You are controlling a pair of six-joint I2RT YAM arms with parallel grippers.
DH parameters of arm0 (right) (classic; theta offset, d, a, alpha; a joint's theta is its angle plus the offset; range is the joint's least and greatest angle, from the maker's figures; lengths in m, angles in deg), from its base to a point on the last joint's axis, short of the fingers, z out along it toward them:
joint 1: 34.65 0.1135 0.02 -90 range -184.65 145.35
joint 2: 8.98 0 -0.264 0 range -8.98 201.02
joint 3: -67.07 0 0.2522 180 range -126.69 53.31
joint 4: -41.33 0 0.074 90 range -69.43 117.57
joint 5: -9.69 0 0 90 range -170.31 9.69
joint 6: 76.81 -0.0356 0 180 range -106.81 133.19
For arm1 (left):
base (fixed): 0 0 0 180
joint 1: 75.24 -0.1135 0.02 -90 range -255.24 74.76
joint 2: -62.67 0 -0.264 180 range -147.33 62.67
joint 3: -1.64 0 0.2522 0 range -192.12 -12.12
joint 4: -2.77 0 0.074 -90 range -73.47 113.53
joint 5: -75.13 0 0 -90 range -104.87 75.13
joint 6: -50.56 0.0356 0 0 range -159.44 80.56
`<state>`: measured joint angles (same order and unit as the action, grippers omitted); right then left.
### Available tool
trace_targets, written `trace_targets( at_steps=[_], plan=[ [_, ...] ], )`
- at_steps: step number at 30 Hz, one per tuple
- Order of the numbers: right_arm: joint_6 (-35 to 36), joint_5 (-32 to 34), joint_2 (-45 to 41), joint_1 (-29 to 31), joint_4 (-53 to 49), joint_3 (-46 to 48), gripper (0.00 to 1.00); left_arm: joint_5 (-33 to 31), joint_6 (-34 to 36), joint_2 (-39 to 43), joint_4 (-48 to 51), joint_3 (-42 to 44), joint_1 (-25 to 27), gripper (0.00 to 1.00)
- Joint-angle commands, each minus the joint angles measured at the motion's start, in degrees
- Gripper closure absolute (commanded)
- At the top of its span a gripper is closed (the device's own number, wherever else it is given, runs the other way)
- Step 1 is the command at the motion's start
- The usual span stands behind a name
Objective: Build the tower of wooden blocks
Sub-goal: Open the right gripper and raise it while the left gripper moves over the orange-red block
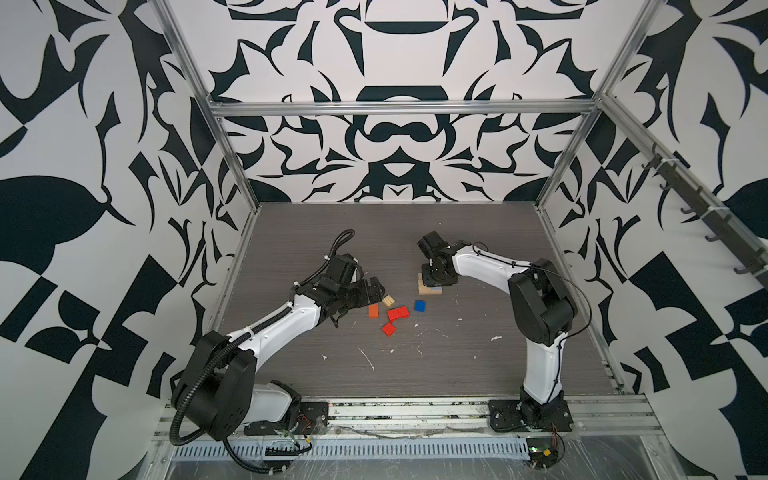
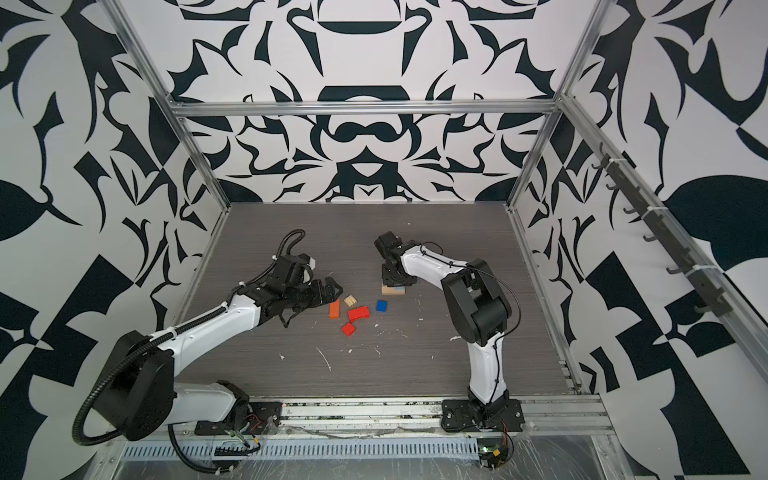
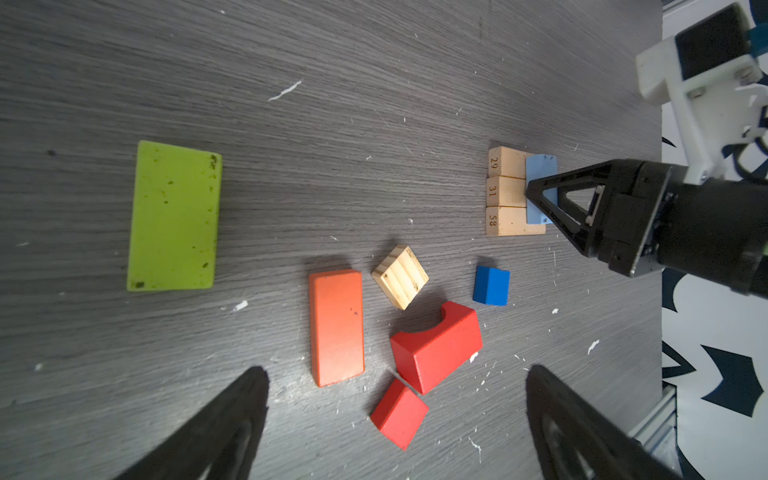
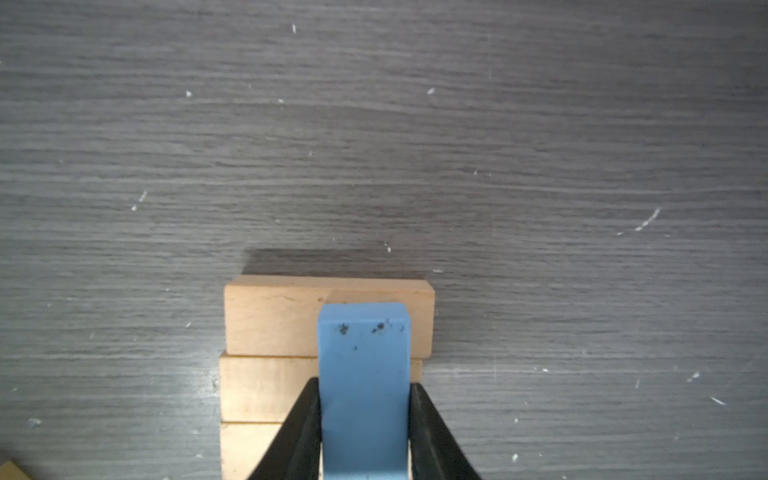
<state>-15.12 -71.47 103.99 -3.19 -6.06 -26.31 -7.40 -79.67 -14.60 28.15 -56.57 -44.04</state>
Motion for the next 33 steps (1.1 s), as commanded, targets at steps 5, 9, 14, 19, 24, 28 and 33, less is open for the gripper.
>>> trace_targets(
  at_steps=[5,9,14,19,24,28,33],
  plan=[
    [-0.1,0.3,-2.5,-0.2,-0.8,-2.0,0.58,0.0,0.2,0.1,0.4,-0.2,0.3,0.02],
    [0.1,0.5,-3.4,-0.2,-1.0,-2.1,0.54,-0.8,0.2,-1.1,1.2,-0.8,0.3,0.04],
    [0.5,0.3,-5.5,-0.2,-0.8,-1.7,0.46,-1.9,-0.4,-2.5,2.7,-1.7,0.4,0.14],
    [0.7,-1.0,-8.0,-0.2,-0.6,-1.2,0.39,-3.7,-1.8,-3.9,4.2,-2.3,0.9,0.23],
    [0.9,-2.2,-11.4,-0.2,0.4,0.3,0.24,-5.0,-2.7,-6.4,5.1,-3.4,2.5,0.33],
    [1.6,-2.2,-14.6,-0.3,1.9,2.7,0.11,-7.1,-3.1,-8.4,6.9,-5.1,4.0,0.35],
    [2.9,-2.0,-17.5,-0.3,2.9,5.3,0.01,-10.1,-3.4,-11.1,9.9,-7.6,5.4,0.39]
  ],
)
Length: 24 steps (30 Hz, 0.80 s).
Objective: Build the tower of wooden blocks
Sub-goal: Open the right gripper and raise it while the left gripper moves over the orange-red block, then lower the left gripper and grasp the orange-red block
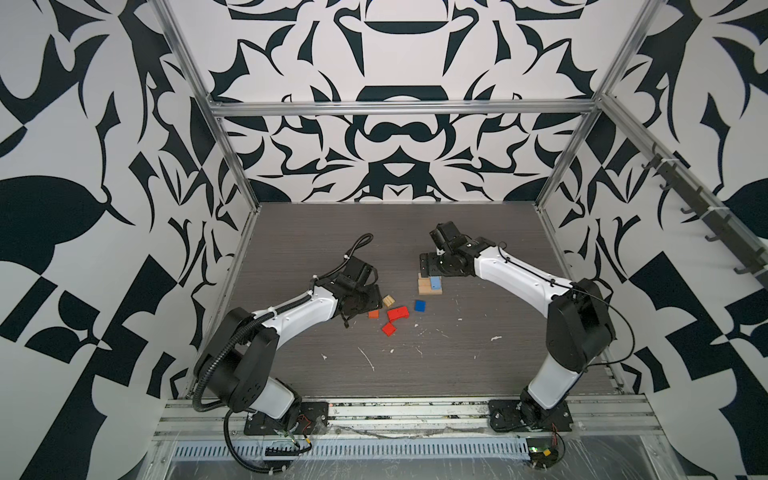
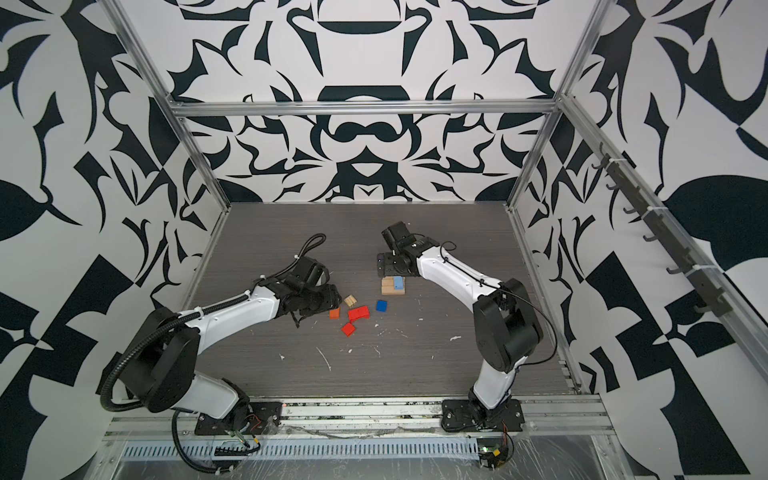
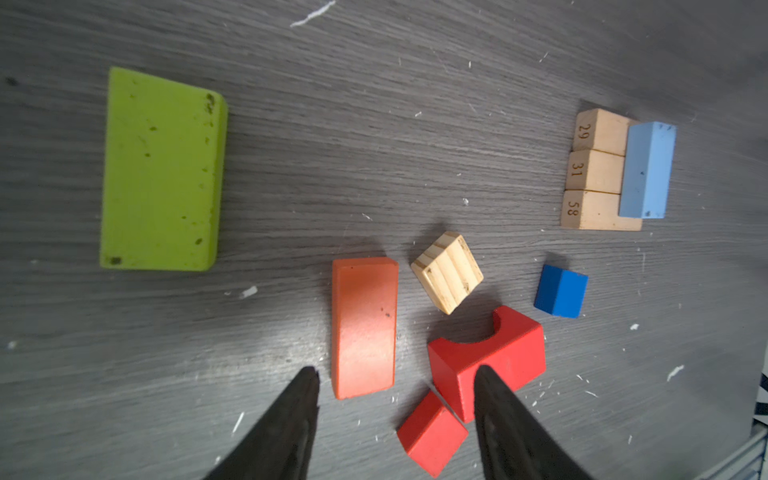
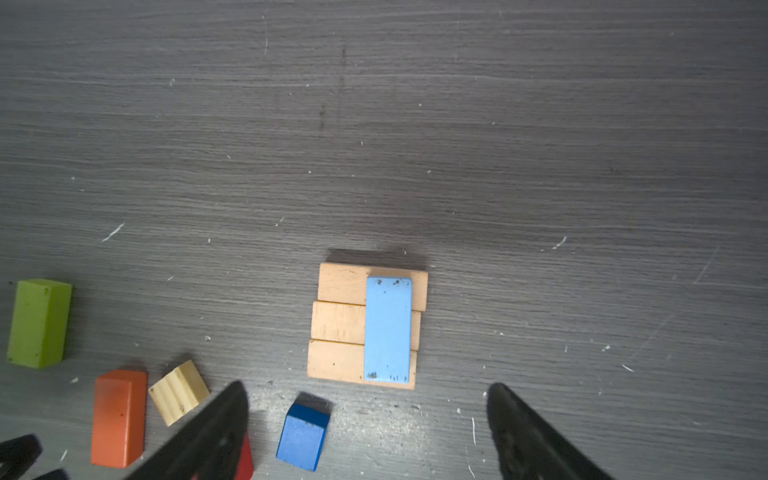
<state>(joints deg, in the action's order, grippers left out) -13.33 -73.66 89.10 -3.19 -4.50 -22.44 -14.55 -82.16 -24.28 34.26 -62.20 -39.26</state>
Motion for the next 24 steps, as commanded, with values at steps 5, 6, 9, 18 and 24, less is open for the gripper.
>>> trace_targets(
  at_steps=[5,6,9,18,24],
  plan=[
    [2.0,-0.6,-7.4,-0.3,6.4,7.4,0.01,-5.5,-1.9,-3.7,6.0,-3.7,1.7,0.45],
    [2.0,-0.7,-8.7,-0.2,7.7,8.8,0.01,-6.3,-2.0,-4.3,7.0,-4.4,2.0,0.45],
    [2.0,-0.6,-11.9,-0.3,10.9,12.3,0.01,-9.1,-2.3,-5.8,9.9,-6.2,3.3,0.44],
    [3.0,-0.7,-12.5,-0.3,10.5,13.9,0.0,-11.8,-3.2,-9.0,13.3,-9.3,4.7,0.43],
    [3.1,-0.3,-12.6,-0.3,10.3,14.0,0.01,-12.1,-3.0,-11.3,13.9,-10.4,5.0,0.44]
  ],
)
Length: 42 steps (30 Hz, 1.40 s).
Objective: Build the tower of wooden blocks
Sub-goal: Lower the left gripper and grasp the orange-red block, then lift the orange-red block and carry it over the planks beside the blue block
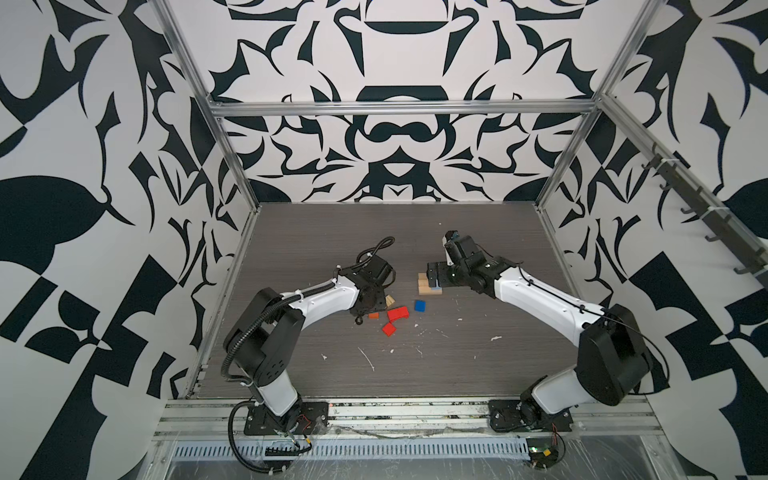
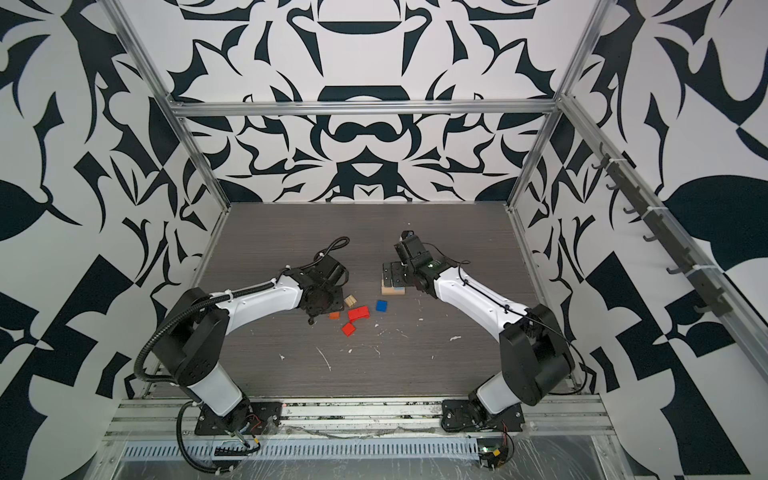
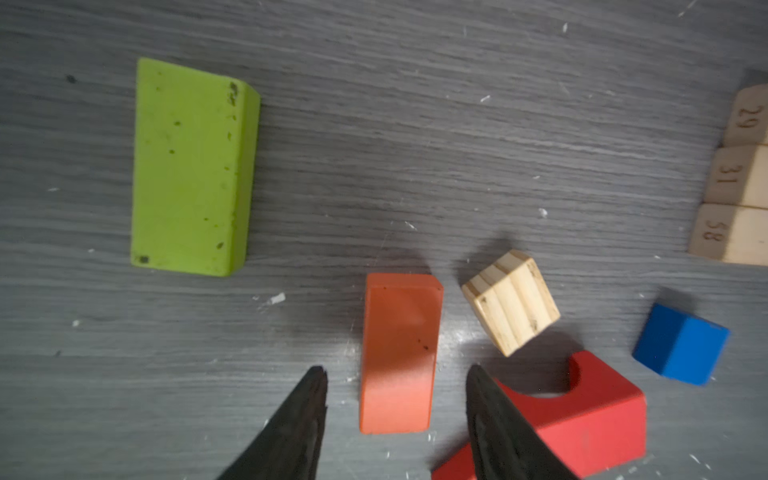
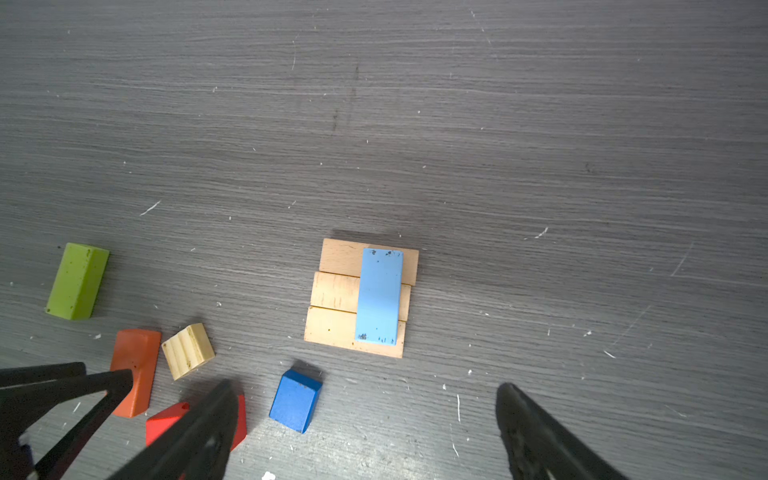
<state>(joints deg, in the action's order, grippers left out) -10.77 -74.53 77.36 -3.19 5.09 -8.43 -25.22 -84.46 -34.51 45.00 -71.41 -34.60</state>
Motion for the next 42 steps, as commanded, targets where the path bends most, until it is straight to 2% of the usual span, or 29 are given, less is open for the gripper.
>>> trace_targets(
  at_steps=[1,10,18,21,25,30,39,42],
  plan=[
    [0.6,0.6,-0.8,-0.3,0.6,-0.1,0.01,-1.4,-0.5,-1.5,3.2,-1.3,0.3,0.45],
    [0.3,1.1,-0.2,-0.3,-0.4,-0.1,0.03,0.2,-0.3,-4.1,2.3,-2.2,0.3,0.53],
    [0.3,1.3,-0.2,-0.5,-0.9,-0.3,0.04,0.5,0.0,-5.1,2.4,-2.8,0.3,0.55],
    [0.3,1.3,-0.3,-0.5,-1.0,-0.3,0.05,0.5,0.0,-5.0,2.5,-2.8,0.3,0.63],
    [0.4,1.3,-0.3,-0.6,-1.1,-0.3,0.05,0.4,0.1,-4.3,3.0,-3.1,0.3,0.65],
    [0.3,1.3,-0.2,-0.8,-1.3,-0.2,0.05,1.0,0.5,-3.0,4.0,-4.1,0.3,0.72],
    [-0.5,1.2,-0.6,-1.9,-1.8,0.0,0.06,5.2,1.6,1.0,3.2,-6.8,0.3,0.75],
    [-1.7,-1.4,-0.4,-3.4,-1.3,0.7,0.06,8.3,3.1,0.9,1.1,-7.9,0.3,0.75]
  ],
)
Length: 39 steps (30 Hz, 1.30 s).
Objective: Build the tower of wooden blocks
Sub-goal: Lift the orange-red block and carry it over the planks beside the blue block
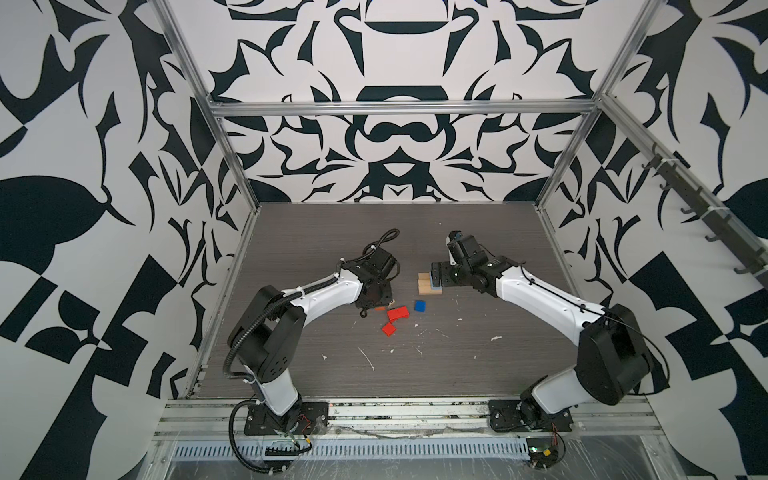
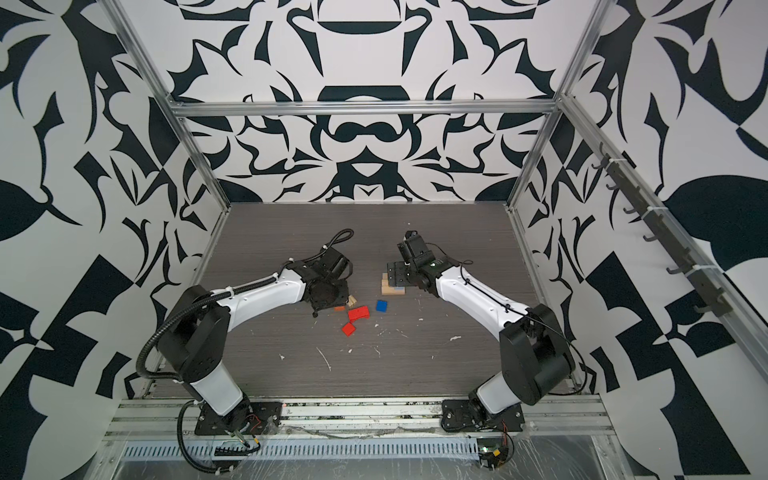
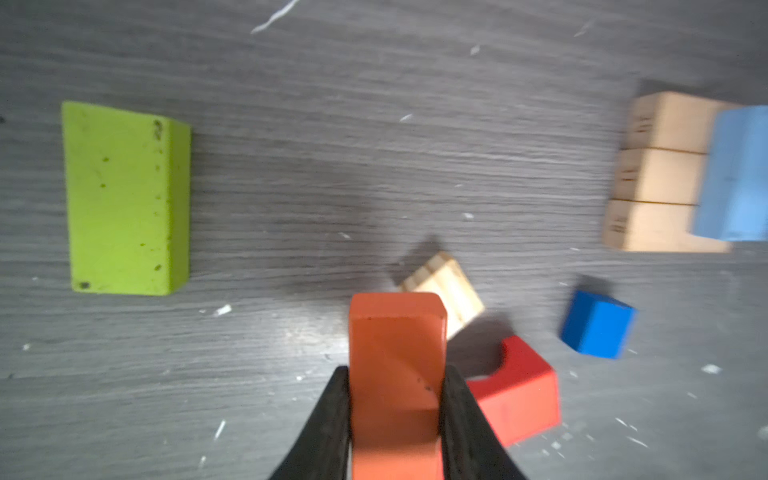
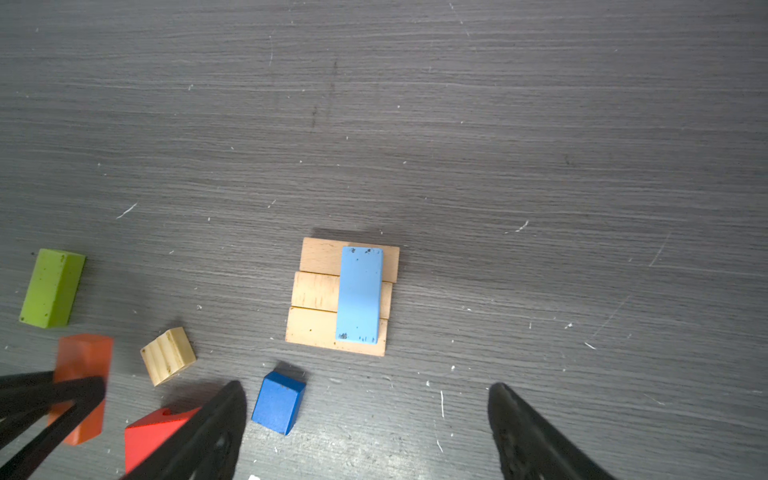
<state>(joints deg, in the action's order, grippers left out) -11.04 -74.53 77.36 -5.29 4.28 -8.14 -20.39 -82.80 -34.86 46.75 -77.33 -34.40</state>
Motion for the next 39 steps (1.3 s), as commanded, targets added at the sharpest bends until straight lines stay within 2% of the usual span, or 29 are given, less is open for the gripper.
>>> trace_targets(
  at_steps=[1,10,18,28,39],
  plan=[
    [-1.6,-1.9,-0.3,-1.6,-0.4,0.5,0.06,4.4,1.7,1.1,-1.1,-2.3,0.1,0.75],
    [-1.9,-4.1,-0.4,-4.4,-0.9,1.9,0.06,10.5,1.8,-0.9,-9.0,-5.1,0.2,0.73],
    [-2.1,-5.2,-2.2,-6.5,-1.5,3.9,0.06,16.9,2.9,-7.4,-17.0,-9.2,0.2,0.73],
    [-1.6,-5.3,-4.5,-7.8,-2.2,5.7,0.07,18.4,3.1,-14.7,-20.1,-15.3,1.0,0.7],
    [-1.5,-5.7,-5.3,-8.4,-2.1,6.3,0.07,17.7,-0.2,-18.2,-24.1,-15.1,1.2,0.69]
  ],
)
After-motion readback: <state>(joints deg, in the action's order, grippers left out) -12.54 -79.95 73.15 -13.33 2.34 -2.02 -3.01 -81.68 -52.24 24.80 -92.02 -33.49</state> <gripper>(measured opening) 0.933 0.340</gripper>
